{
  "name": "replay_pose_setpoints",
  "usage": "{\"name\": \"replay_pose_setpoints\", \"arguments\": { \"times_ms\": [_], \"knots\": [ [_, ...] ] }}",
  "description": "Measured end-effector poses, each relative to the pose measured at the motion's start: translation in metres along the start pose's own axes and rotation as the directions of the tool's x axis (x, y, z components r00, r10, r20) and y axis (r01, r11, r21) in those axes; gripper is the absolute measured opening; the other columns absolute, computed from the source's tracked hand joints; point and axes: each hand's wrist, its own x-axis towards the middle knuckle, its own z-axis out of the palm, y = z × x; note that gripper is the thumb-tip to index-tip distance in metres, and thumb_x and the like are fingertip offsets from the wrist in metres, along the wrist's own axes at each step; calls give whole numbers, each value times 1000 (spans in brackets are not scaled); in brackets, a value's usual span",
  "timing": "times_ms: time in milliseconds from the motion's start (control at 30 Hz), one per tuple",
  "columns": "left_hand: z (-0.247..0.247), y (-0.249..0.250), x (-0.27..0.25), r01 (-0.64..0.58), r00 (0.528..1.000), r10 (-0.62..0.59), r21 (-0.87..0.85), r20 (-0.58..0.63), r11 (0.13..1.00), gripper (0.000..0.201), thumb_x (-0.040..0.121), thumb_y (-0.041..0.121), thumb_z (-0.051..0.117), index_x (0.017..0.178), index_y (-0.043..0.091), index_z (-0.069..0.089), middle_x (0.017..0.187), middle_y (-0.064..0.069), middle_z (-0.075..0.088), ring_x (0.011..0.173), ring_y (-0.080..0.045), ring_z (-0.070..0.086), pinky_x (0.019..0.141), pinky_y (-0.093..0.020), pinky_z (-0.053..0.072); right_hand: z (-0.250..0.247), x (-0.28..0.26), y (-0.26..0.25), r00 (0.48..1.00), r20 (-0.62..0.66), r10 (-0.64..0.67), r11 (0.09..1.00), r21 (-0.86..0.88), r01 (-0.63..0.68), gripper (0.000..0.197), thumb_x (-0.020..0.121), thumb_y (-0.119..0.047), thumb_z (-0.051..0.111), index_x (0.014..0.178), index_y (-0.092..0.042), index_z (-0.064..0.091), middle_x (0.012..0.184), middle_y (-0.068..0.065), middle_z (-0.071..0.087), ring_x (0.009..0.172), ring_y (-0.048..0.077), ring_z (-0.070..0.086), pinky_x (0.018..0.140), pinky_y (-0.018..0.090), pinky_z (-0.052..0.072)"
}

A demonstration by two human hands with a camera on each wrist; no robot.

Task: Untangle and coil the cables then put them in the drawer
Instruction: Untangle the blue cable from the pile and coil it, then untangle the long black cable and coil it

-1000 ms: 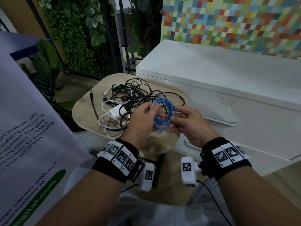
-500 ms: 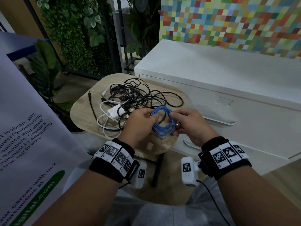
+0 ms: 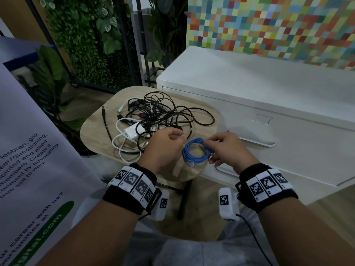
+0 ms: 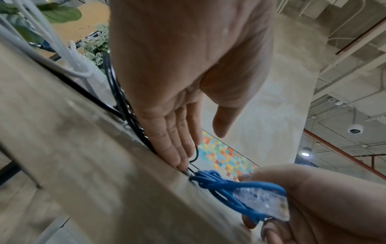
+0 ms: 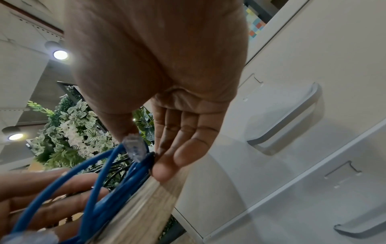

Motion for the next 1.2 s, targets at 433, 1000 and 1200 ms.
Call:
{"name": "replay_pose_setpoints", "arguments": {
  "times_ms": [433, 1000, 1200],
  "knots": [
    [-14, -3, -3, -84, 993, 101, 244, -60, 966, 12, 93, 24, 69, 92, 34, 74, 88, 17, 72, 86, 0, 66, 80, -27, 54, 2, 14, -11, 981, -44, -187, 872, -468, 145, 12, 88, -37, 76, 83, -26, 77, 81, -10, 74, 80, 10, 69, 79, 38, 61],
    [-69, -1, 11, -20, 982, 111, 502, -153, 865, 82, 82, 35, 76, 154, 40, 37, 147, -2, 53, 127, -24, 58, 105, -41, 50, 43, 20, -95, 857, 447, -255, 502, -697, 513, 76, 92, -28, 72, 158, -31, 35, 156, 0, 48, 138, 21, 49, 96, 23, 34],
    [-73, 7, 16, 1, 964, 146, 555, -221, 832, 41, 92, 28, 71, 133, 29, 66, 112, 2, 73, 105, -20, 68, 90, -33, 54, 54, 30, -100, 875, 424, -234, 503, -717, 482, 68, 88, -28, 76, 149, -32, 46, 138, 0, 61, 119, 20, 59, 88, 28, 45]
  ]
}}
